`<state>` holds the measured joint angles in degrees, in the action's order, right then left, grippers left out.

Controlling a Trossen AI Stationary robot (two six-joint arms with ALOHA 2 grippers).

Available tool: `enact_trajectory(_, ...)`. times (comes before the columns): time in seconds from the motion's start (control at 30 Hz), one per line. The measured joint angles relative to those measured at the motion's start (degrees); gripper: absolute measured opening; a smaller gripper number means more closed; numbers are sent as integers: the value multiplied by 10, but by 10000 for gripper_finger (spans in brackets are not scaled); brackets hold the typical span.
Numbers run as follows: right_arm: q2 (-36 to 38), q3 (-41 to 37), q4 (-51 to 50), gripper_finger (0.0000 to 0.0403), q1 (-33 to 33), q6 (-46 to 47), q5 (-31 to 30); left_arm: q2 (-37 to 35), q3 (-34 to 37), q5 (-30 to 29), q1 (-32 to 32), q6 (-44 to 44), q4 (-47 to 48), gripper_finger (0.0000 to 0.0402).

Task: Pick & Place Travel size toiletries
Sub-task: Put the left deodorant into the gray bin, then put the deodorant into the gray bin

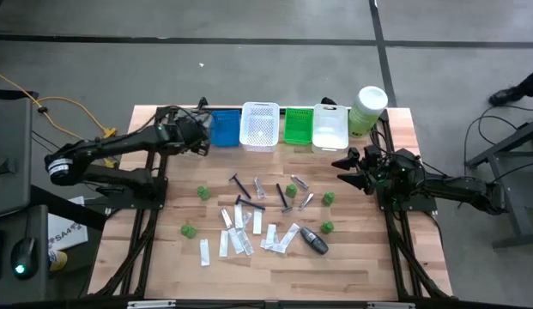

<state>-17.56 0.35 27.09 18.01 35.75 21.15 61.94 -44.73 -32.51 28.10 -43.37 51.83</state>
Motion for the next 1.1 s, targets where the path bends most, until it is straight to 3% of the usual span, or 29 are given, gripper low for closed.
enact_trajectory(0.5,0,0,-4,293,0,0,0,102,0,39,111,104,-84,200)
enact_trajectory(0.73,0,0,-4,293,0,0,0,114,0,52,114,110,-88,204)
enact_trajectory(1.1,0,0,-4,293,0,0,0,114,0,49,113,116,-93,246)
